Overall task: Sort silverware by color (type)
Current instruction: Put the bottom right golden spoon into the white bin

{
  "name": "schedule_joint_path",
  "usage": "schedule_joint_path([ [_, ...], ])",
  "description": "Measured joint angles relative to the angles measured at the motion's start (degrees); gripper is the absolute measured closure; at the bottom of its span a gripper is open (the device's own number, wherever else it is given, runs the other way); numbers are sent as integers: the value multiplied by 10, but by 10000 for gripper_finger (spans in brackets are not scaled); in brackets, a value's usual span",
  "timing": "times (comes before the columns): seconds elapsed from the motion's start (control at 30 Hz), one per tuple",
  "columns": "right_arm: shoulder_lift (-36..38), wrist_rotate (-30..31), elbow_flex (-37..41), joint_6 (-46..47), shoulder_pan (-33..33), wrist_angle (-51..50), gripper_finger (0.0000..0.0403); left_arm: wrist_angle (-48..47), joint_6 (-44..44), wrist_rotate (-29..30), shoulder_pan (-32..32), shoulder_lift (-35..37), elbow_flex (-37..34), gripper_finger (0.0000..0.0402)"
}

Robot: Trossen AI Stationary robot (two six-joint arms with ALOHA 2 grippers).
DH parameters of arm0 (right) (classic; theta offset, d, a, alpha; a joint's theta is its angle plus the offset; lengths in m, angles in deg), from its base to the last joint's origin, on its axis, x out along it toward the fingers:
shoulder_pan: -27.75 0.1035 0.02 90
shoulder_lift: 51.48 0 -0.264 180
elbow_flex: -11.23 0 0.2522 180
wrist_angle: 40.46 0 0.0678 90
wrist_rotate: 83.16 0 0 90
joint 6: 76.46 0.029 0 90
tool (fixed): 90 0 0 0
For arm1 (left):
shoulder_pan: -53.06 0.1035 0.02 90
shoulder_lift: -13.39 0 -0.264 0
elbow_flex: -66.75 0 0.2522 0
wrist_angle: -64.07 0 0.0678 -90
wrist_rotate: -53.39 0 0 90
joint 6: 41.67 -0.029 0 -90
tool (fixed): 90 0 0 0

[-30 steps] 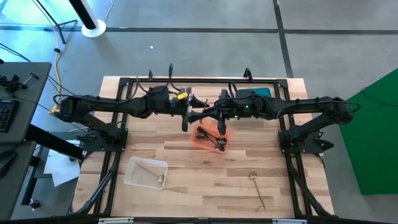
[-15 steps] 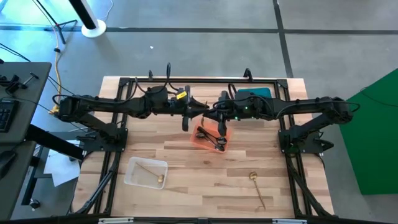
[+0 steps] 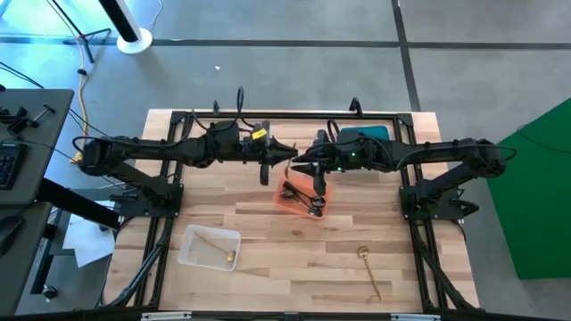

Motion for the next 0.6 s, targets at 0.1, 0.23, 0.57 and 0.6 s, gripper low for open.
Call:
schedule_joint_path([
  [0.1,14,11,0,-15,0,-16,268,-28,-12,0,14,15,0,396],
  [0.23,49,11,0,-44,-14,-62,207,-76,-26,-2,36,53,0,396],
  [0.57,140,21,0,38,-62,-299,163,-61,19,0,49,173,-114,396],
  [0.6,147,31,3,44,-61,-316,164,-49,25,6,49,182,-127,396],
])
